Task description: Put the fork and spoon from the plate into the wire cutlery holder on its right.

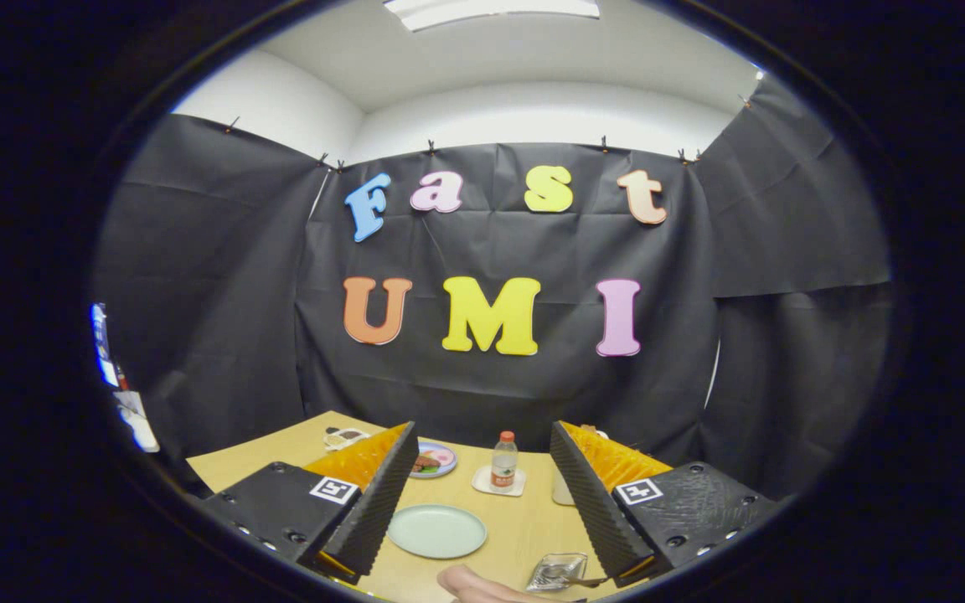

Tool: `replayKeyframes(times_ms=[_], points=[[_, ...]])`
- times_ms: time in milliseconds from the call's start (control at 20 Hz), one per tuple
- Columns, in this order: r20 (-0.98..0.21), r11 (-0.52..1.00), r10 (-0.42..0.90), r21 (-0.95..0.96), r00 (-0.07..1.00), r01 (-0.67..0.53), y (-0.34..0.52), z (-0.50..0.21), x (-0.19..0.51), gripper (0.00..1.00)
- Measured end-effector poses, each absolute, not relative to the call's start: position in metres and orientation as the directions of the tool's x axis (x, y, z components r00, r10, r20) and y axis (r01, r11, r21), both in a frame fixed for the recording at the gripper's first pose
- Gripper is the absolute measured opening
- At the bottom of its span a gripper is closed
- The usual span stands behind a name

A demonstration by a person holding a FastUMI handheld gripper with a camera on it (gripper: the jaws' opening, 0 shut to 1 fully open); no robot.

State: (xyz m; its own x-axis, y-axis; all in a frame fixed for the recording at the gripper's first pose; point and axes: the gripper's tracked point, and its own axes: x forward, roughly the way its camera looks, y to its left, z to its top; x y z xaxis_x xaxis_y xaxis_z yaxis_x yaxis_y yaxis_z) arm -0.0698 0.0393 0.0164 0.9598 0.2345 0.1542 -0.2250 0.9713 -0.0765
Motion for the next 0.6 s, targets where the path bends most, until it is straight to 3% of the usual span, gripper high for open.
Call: replayKeyframes(times_ms=[600], points=[[0.148,0.984,0.172,-0.079,0.974,-0.162,0.028,0.008,-0.043,0.95]])
